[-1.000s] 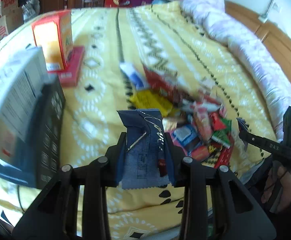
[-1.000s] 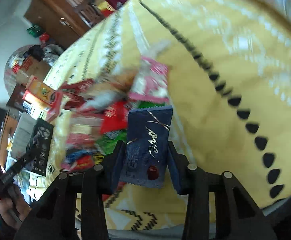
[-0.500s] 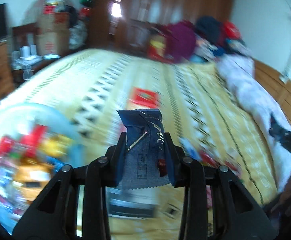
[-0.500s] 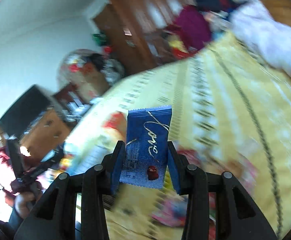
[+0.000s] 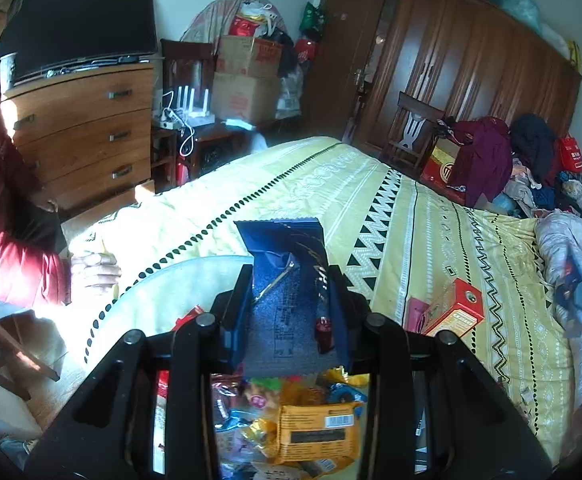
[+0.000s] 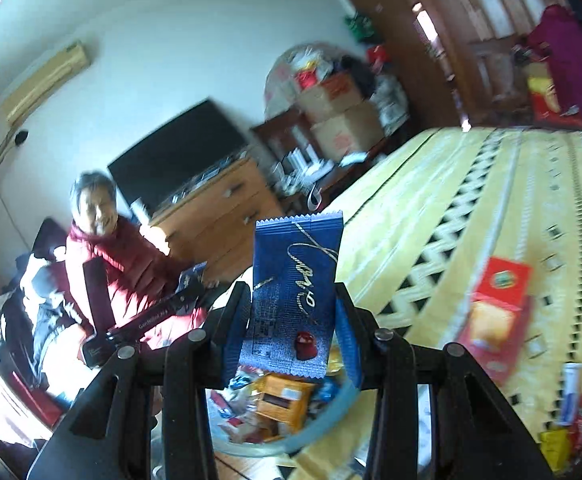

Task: Organize snacks
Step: 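Carry the blue wrapper to the glass bowl and release it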

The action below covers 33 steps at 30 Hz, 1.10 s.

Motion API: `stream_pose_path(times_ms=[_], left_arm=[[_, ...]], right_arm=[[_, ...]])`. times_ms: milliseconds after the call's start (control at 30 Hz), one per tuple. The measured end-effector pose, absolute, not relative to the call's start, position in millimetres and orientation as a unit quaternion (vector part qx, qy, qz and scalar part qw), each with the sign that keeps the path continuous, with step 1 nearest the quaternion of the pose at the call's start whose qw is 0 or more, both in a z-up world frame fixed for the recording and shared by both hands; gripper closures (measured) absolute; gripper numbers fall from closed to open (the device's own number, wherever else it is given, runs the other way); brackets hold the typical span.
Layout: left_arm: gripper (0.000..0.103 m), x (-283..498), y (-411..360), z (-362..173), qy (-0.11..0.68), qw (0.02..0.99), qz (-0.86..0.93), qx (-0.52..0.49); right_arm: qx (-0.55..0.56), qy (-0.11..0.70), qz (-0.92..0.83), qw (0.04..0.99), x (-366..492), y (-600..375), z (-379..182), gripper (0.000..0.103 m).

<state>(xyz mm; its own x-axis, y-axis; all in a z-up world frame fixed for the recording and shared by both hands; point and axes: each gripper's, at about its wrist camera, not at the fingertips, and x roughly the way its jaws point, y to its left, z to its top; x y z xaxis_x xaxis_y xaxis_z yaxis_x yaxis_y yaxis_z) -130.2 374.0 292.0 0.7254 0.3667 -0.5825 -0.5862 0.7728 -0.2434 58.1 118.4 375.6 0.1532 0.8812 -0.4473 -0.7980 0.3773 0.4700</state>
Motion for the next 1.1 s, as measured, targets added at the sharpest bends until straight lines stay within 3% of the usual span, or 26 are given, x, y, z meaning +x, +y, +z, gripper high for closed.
stream_pose_path(times_ms=[467, 500, 567, 600, 633, 700, 867, 1100], left_arm=[[0.065, -141.1, 405.7, 281.1, 0.278, 0.898, 0.256, -0.225], [0.058, -140.4, 406.6, 280.7, 0.280, 0.896, 0.258, -0.228], [0.035, -141.5, 409.5, 278.8, 0.278, 0.892, 0.267, -0.235], [0.017, -142.3, 409.0, 278.8, 0.273, 0.892, 0.272, -0.235], [0.009, -144.6, 408.7, 278.8, 0.264, 0.893, 0.280, -0.233], [0.007, -148.8, 405.7, 279.8, 0.250, 0.895, 0.291, -0.227], [0.007, -152.4, 386.2, 280.0, 0.242, 0.906, 0.261, -0.229], [0.007, -123.1, 285.6, 281.0, 0.262, 0.940, 0.123, -0.182]], right_arm=[[0.024, 0.378, 0.577, 0.724, 31.3, 189.0, 340.3, 0.057], [0.024, 0.379, 0.578, 0.722, 31.0, 189.9, 339.7, 0.057], [0.024, 0.379, 0.579, 0.721, 30.4, 188.5, 339.0, 0.051], [0.024, 0.378, 0.579, 0.722, 29.8, 187.6, 339.1, 0.049], [0.026, 0.377, 0.579, 0.722, 29.1, 185.7, 338.4, 0.043], [0.032, 0.376, 0.575, 0.726, 28.1, 178.0, 336.4, 0.033], [0.011, 0.380, 0.545, 0.748, 11.0, 128.6, 304.6, 0.031], [0.045, 0.492, 0.373, 0.785, 36.1, -59.6, 176.8, 0.031]])
